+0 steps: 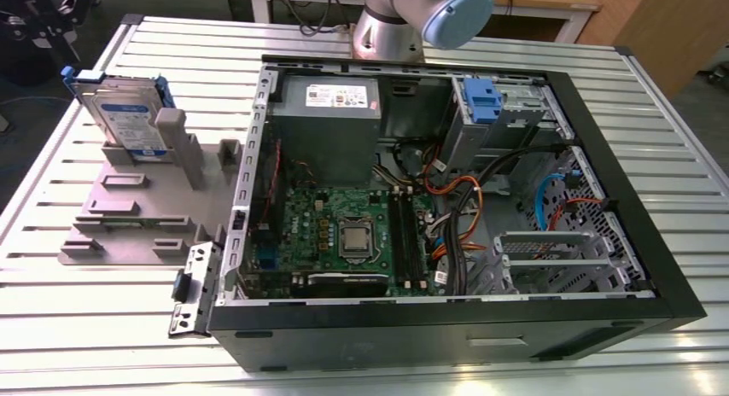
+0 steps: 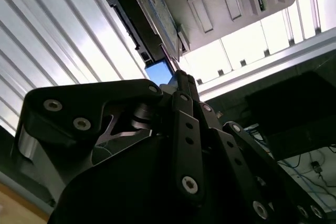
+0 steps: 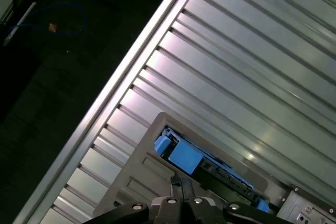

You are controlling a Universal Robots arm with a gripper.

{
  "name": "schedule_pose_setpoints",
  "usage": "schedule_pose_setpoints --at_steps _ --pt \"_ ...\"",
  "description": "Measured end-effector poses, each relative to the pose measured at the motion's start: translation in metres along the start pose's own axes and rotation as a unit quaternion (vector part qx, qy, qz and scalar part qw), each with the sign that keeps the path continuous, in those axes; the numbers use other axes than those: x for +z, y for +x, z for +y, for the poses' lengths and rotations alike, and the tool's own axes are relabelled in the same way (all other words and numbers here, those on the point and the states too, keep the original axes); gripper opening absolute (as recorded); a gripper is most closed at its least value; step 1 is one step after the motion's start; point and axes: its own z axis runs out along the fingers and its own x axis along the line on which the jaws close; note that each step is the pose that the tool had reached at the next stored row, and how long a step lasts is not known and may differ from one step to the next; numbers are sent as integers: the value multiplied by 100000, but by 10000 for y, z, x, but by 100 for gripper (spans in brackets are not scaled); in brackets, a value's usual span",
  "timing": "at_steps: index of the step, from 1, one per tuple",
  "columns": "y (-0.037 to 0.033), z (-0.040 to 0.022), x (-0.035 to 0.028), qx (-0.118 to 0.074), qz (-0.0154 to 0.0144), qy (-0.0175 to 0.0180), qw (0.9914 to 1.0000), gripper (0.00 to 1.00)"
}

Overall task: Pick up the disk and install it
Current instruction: 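Pick up the disk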

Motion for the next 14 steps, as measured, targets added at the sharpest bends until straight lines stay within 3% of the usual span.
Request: schedule_pose_setpoints --at_steps 6,9,14 --pt "0 0 0 -1877 435 508 99980 11" --pt "-1 -1 0 -3077 486 494 99950 11" --pt "-1 0 3 -6658 618 439 99775 11"
